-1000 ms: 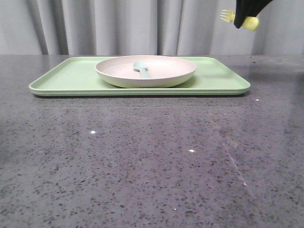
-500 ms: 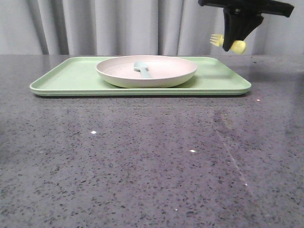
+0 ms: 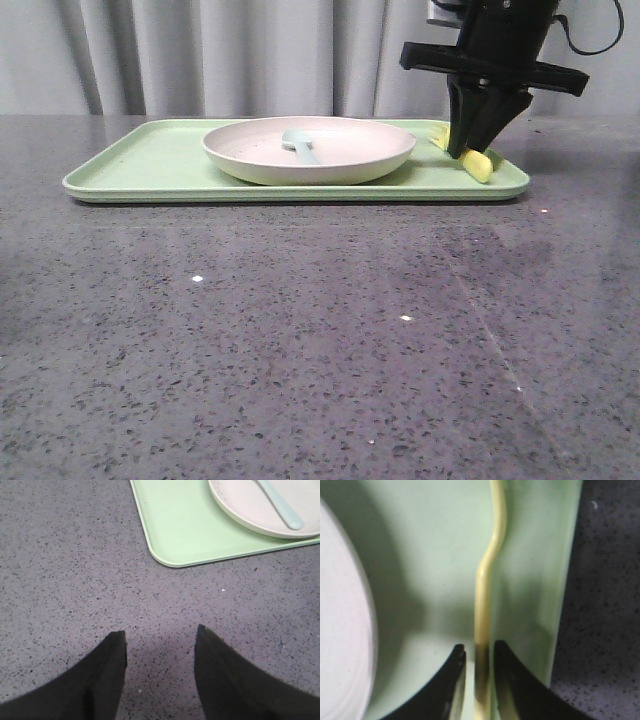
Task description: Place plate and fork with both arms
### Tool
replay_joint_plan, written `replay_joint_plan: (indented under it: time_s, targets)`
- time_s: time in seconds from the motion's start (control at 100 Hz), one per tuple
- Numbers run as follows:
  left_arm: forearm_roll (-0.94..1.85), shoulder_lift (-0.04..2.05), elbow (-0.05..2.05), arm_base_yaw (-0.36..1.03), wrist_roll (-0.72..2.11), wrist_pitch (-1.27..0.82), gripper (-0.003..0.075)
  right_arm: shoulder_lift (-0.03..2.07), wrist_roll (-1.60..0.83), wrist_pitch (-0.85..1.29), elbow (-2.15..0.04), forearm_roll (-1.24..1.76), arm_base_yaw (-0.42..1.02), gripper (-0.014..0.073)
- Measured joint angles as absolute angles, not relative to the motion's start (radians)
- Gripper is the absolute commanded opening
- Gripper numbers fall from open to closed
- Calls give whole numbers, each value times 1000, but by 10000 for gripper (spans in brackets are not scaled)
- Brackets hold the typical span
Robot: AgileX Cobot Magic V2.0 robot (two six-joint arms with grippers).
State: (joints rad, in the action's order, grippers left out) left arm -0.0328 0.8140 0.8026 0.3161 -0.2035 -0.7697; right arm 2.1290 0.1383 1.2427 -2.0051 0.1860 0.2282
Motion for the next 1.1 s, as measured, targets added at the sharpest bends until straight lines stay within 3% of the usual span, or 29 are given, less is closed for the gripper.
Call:
replay_joint_plan:
  time_s: [0.11,0.47,0.94,1.1]
  targets:
    - [-33,814,803,316,-204,-770,312,2129,137,1243,-2005,188,228,495]
    - [-33,814,803,316,-204,-770,312,2098,134,1243,-2005,192,228,488]
    - [-49,810,803,316,-251,-754,312,1892,134,1247,-2005,155,228,488]
    - [-97,778,798,316,-297,-749,312,1771,134,1247,-1917,131,228,488]
